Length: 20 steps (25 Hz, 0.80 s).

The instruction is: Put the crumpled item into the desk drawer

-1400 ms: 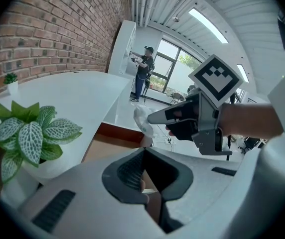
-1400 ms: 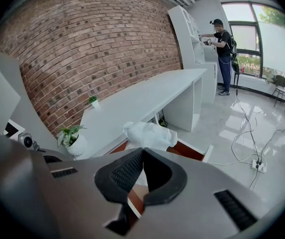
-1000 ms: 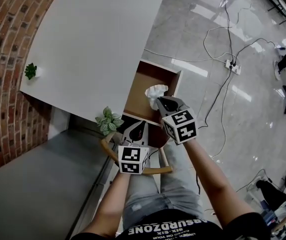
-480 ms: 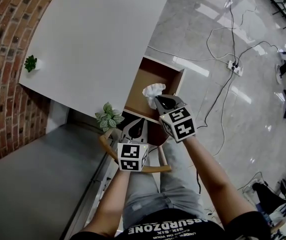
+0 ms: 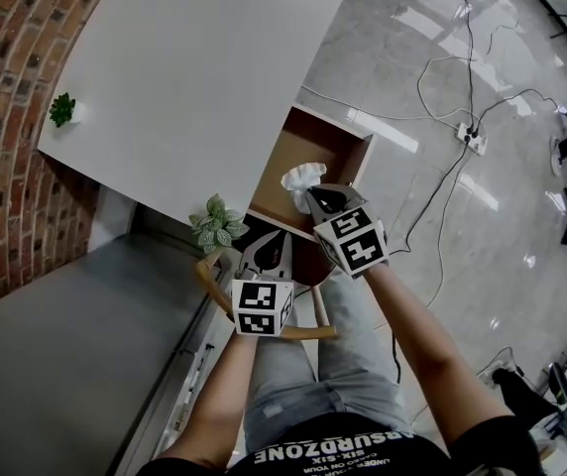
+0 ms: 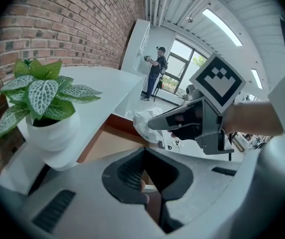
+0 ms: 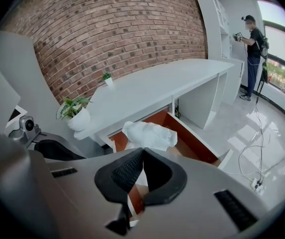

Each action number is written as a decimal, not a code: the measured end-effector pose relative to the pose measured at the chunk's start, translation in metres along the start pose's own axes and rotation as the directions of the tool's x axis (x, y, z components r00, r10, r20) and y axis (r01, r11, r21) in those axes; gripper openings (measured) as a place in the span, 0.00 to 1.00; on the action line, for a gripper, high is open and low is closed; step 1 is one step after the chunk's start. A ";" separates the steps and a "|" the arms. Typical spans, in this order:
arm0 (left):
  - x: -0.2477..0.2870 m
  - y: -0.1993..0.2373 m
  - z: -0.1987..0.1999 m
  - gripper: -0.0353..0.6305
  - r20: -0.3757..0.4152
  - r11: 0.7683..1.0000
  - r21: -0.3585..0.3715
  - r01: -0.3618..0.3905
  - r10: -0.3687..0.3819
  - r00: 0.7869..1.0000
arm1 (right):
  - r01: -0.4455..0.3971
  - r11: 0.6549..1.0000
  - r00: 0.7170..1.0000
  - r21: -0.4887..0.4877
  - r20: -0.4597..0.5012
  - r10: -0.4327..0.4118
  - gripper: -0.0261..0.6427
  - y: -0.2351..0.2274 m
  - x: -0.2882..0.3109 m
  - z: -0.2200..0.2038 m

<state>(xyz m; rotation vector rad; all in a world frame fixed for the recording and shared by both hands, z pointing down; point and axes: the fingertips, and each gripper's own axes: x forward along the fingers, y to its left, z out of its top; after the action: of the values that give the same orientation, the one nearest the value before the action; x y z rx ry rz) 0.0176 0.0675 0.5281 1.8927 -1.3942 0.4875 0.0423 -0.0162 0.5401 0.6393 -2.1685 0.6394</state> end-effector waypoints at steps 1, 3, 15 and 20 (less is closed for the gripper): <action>0.000 0.001 0.000 0.06 0.001 1.000 -0.003 -0.005 0.005 1.000 | -0.004 1.000 1.000 -0.008 -0.006 0.004 0.04 0.001 0.002 -0.001; 0.000 0.003 -0.002 0.06 0.003 1.000 -0.011 -0.015 0.015 1.000 | -0.012 1.000 1.000 -0.024 -0.016 0.012 0.04 0.002 0.005 -0.002; -0.001 0.012 -0.008 0.06 0.029 0.995 -0.067 -0.079 0.082 0.996 | -0.059 0.988 0.996 -0.139 -0.074 0.049 0.04 0.008 0.017 -0.006; -0.004 0.014 -0.011 0.06 0.038 0.990 -0.091 -0.104 0.107 0.993 | -0.084 0.980 0.992 -0.182 -0.104 0.066 0.04 0.012 0.020 -0.009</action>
<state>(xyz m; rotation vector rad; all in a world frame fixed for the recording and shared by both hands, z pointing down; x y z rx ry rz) 0.0047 0.0763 0.5376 1.7747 -1.5250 0.4310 0.0279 -0.0067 0.5581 0.4200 -2.1382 0.4886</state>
